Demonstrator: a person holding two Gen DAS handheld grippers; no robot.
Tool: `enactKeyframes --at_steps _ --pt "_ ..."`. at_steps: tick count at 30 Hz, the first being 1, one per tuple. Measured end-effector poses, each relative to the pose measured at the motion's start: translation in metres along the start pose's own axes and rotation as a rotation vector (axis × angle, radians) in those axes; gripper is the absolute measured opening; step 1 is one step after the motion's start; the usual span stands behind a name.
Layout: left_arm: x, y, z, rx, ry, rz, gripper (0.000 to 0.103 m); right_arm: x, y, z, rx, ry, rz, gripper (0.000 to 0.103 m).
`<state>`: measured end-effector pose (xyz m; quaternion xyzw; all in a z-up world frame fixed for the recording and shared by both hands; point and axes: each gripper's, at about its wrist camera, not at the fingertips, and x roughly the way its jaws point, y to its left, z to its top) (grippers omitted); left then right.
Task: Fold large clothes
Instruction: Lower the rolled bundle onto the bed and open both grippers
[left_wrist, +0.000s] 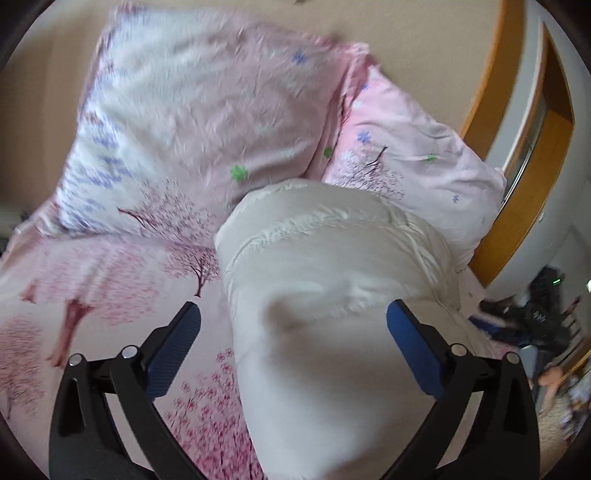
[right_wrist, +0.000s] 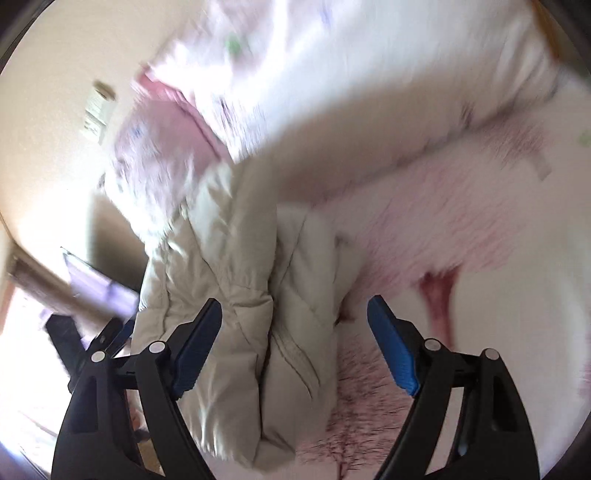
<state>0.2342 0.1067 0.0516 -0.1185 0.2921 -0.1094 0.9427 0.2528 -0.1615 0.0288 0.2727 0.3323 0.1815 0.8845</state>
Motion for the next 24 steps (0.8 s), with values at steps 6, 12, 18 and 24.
enactKeyframes --at_steps 6,12,18,24 --pt "-0.029 -0.057 -0.028 0.143 -0.092 0.133 0.101 -0.024 0.065 -0.050 -0.301 -0.064 0.000 0.050" --pt "-0.020 -0.094 -0.053 0.257 -0.069 0.199 0.101 -0.035 0.056 -0.071 -0.358 -0.084 -0.055 0.041" --pt "-0.004 -0.103 -0.063 0.293 -0.033 0.220 0.101 -0.003 0.038 -0.086 -0.368 0.003 -0.147 0.041" --pt "0.009 -0.105 -0.075 0.293 0.012 0.203 0.101 0.024 0.021 -0.096 -0.331 0.115 -0.175 0.041"
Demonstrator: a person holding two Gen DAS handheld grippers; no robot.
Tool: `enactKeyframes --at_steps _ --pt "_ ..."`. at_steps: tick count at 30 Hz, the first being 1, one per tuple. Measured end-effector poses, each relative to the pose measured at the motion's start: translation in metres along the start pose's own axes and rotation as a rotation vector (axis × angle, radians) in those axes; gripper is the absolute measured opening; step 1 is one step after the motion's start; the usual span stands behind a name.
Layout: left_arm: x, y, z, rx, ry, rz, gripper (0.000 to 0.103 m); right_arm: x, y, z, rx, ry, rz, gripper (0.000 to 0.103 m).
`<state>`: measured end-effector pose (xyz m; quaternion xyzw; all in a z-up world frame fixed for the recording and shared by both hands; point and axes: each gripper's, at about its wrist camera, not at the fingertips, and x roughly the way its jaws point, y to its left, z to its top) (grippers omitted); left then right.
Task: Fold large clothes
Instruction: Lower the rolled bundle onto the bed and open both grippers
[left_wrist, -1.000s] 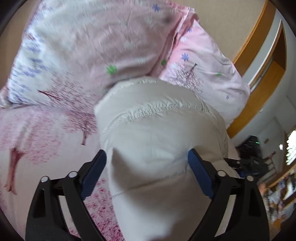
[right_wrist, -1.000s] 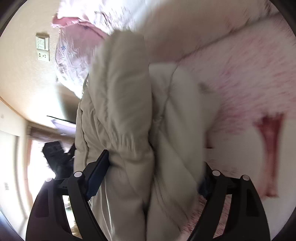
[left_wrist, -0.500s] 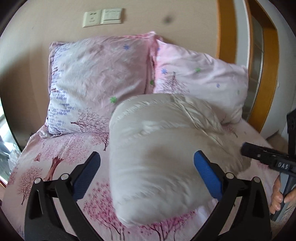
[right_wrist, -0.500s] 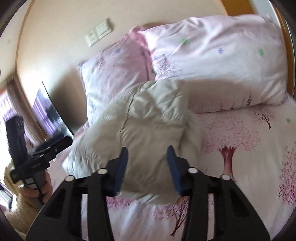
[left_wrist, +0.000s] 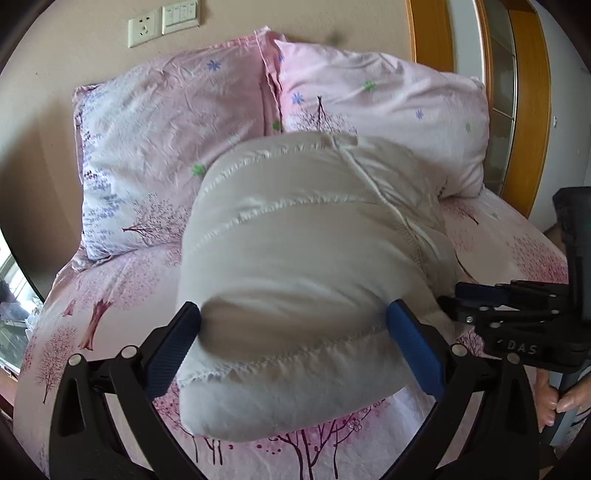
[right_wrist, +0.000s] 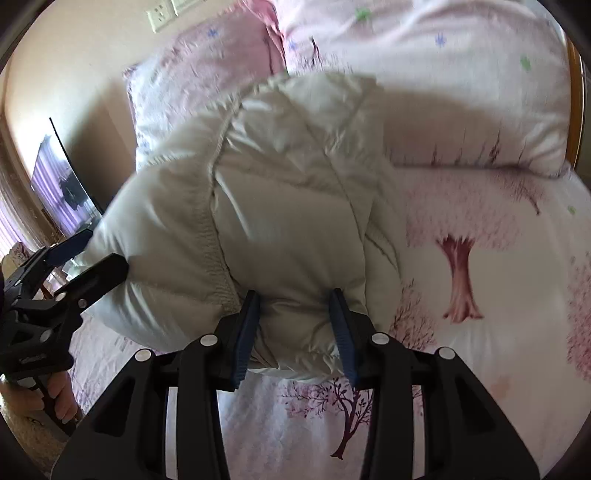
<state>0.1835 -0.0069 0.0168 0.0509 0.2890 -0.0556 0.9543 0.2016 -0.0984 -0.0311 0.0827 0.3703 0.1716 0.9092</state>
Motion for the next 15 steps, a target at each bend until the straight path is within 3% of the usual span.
enactKeyframes --at_steps 6,8,10,15 --pt "0.010 -0.010 -0.008 0.044 0.009 0.026 0.101 -0.012 -0.011 0.005 0.026 0.017 0.045 0.044" --pt "0.013 -0.009 -0.009 0.038 0.017 0.022 0.101 -0.025 -0.025 0.017 0.100 -0.044 0.087 0.062" --pt "0.014 -0.009 -0.009 0.033 0.020 0.017 0.101 -0.035 -0.041 0.034 0.186 -0.112 0.113 0.071" --pt "0.015 -0.013 -0.009 0.042 0.022 0.026 0.101 -0.017 -0.076 0.084 0.362 -0.121 0.158 0.072"
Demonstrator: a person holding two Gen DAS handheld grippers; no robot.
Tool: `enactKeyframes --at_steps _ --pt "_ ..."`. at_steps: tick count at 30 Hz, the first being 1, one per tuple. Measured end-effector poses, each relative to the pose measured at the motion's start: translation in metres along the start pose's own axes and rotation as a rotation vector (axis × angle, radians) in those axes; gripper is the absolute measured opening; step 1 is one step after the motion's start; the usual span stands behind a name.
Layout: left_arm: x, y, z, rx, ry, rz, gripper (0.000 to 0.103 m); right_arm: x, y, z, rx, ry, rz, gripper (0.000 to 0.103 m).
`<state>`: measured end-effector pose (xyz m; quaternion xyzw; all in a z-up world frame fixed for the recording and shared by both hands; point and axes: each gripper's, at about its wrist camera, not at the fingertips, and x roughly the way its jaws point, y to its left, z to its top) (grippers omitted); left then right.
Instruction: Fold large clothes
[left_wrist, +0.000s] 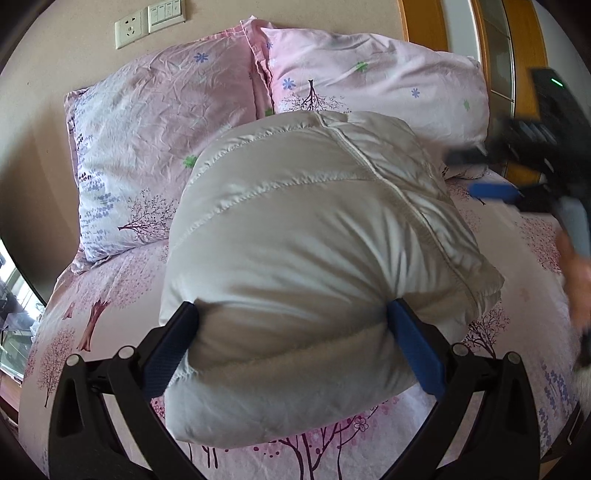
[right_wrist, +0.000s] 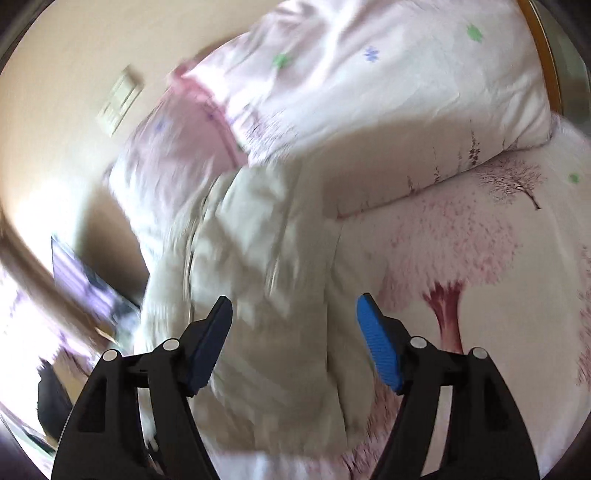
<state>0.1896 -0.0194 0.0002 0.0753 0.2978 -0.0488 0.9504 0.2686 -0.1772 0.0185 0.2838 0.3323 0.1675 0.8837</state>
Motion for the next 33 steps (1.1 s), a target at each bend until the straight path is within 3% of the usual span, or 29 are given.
enactKeyframes --at_steps 5,6,7,8,10,13,19,24,25,26,28,33 --pt "0.000 0.000 0.000 -0.001 -0.001 0.001 0.101 0.038 -0.006 0.031 0.113 0.073 0.044 0.069" --pt "0.000 0.000 0.000 -0.002 -0.001 0.002 0.101 0.047 -0.006 0.033 0.128 0.091 0.077 0.063" --pt "0.000 0.000 0.000 -0.002 -0.002 0.004 0.101 0.052 -0.005 0.033 0.129 0.102 0.097 0.042" --pt "0.000 0.000 0.000 -0.002 -0.003 0.004 0.101 0.054 -0.004 0.032 0.119 0.098 0.087 0.034" --pt "0.001 0.000 0.002 -0.004 -0.008 0.001 0.101 0.055 0.000 0.028 0.091 0.079 0.031 0.025" --pt "-0.002 -0.005 0.004 0.014 -0.032 0.015 0.101 0.058 -0.006 0.026 0.124 0.085 -0.022 0.021" --pt "-0.009 -0.013 0.007 0.050 -0.079 0.031 0.101 0.072 -0.024 0.018 0.190 0.138 -0.114 0.020" --pt "-0.034 0.000 0.010 -0.008 -0.138 0.051 0.101 0.082 -0.026 0.015 0.198 0.167 -0.161 0.021" --pt "-0.040 0.007 0.009 -0.030 -0.151 0.075 0.101 0.078 -0.024 0.014 0.182 0.160 -0.156 0.025" --pt "-0.043 0.012 0.008 -0.039 -0.157 0.088 0.101 0.076 -0.022 0.014 0.174 0.153 -0.156 0.036" --pt "-0.050 0.027 0.004 -0.067 -0.164 0.128 0.101 0.058 -0.019 0.009 0.155 0.105 -0.151 0.050" --pt "-0.057 0.052 -0.009 -0.126 -0.141 0.155 0.101 -0.006 0.005 -0.026 0.006 -0.065 -0.096 0.050"
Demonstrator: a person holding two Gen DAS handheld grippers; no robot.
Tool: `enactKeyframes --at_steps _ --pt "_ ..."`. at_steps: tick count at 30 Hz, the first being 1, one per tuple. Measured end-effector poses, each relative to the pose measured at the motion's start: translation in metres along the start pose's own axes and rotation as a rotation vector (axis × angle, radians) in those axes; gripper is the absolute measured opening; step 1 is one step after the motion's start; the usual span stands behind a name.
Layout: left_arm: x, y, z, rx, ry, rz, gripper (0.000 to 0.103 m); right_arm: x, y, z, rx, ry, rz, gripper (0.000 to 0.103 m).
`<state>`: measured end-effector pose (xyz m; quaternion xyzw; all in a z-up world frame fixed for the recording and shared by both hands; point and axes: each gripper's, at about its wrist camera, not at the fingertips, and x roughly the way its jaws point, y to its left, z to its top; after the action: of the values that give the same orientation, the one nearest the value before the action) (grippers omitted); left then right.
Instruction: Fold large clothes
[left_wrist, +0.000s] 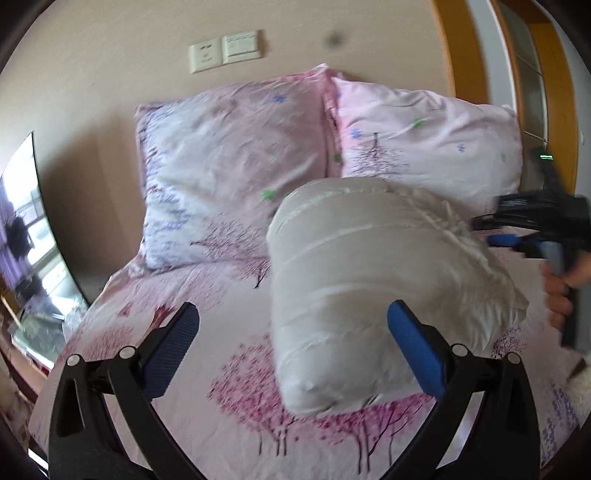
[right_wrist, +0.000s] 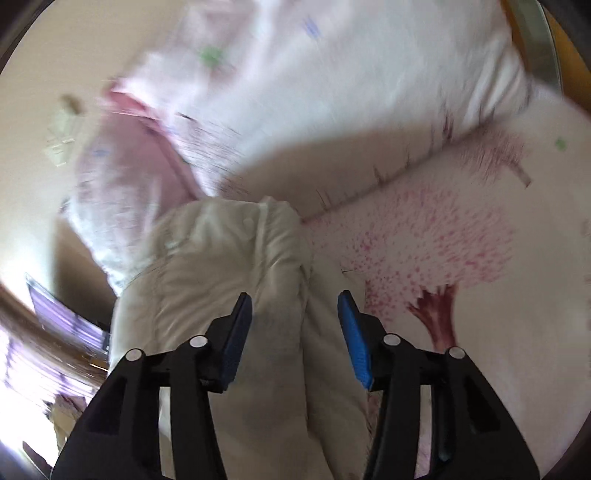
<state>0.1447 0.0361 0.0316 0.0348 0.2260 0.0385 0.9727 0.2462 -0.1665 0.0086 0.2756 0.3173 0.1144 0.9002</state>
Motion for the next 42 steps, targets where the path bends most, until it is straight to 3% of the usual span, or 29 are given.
enactKeyframes --at_steps 3,6,12,18,21,23,25,28,33,36,42 --pt "-0.005 0.009 -0.008 -0.040 0.018 -0.018 0.101 -0.029 0.010 -0.033 -0.088 -0.023 0.044 0.045" --pt "-0.008 0.012 -0.017 -0.071 0.035 -0.043 0.101 -0.037 0.015 -0.058 -0.149 0.013 0.049 0.043" --pt "-0.007 0.011 -0.032 -0.074 0.075 -0.043 0.101 0.002 0.009 -0.072 -0.143 0.154 -0.040 0.043" --pt "-0.002 0.002 -0.047 -0.027 0.140 -0.040 0.101 0.019 0.005 -0.073 -0.129 0.170 -0.065 0.045" --pt "0.002 -0.002 -0.055 -0.015 0.173 -0.035 0.101 0.020 0.004 -0.071 -0.113 0.168 -0.087 0.053" --pt "0.005 -0.003 -0.060 -0.019 0.204 -0.043 0.101 0.019 0.002 -0.069 -0.113 0.163 -0.129 0.071" --pt "0.006 -0.002 -0.062 -0.028 0.222 -0.057 0.101 0.009 0.004 -0.072 -0.108 0.146 -0.138 0.075" --pt "0.008 -0.002 -0.068 -0.037 0.249 -0.045 0.101 -0.020 0.013 -0.078 -0.156 0.056 -0.198 0.079" --pt "0.005 -0.002 -0.074 -0.031 0.260 -0.004 0.101 -0.065 0.040 -0.094 -0.286 -0.089 -0.286 0.102" --pt "0.001 -0.005 -0.076 -0.021 0.258 0.003 0.101 -0.083 0.054 -0.109 -0.348 -0.123 -0.307 0.102" --pt "-0.006 -0.008 -0.078 -0.016 0.256 0.016 0.101 -0.092 0.055 -0.136 -0.369 -0.042 -0.290 0.102"
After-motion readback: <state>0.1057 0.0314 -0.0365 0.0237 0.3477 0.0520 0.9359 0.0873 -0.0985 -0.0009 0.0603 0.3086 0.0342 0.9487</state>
